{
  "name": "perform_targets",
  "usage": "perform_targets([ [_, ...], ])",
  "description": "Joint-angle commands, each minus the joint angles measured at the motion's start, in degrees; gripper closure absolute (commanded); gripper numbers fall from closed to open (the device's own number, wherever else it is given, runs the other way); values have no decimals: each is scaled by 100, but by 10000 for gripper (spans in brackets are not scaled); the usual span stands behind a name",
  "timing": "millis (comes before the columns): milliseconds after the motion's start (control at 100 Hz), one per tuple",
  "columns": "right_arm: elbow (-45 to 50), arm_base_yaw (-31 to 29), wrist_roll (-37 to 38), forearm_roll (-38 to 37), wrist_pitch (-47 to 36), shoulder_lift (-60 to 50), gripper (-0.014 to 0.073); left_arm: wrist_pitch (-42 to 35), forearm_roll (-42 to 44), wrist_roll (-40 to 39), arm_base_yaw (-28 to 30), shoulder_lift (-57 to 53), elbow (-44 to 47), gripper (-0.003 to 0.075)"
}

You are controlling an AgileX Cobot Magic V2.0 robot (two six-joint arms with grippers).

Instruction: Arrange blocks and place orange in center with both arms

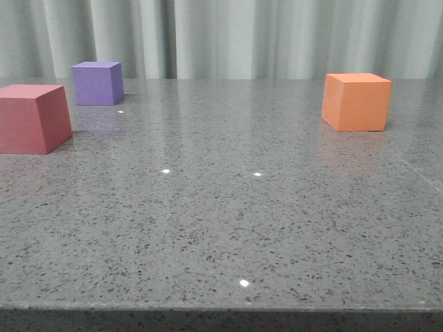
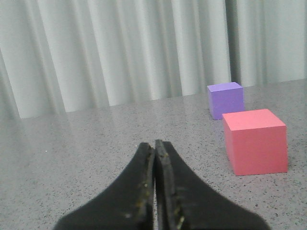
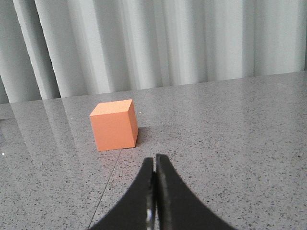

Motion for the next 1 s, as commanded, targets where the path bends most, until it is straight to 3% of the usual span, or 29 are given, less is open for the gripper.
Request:
perform_targets([
  [0,-108,-48,-29,4,-471,-109,662,-456,-1,-63,11,-209,246,741],
  [300,-140,-48,-29,4,-800,-109,662,-456,-1,-63,11,-209,246,741],
  [430,-550,-48,-29,43,-514,-57,662,-456,-1,-63,11,-209,246,741],
  [640,-2148,-48,-29,63,1199,679,662,-456,-1,-63,11,-209,246,741],
  [860,-4255,-48,-29,63,3828,2347,662,-456,-1,-63,11,-209,246,741],
  [990,-5254,-48,-29,63,4733,3331,662,-456,-1,-63,11,-209,246,741],
])
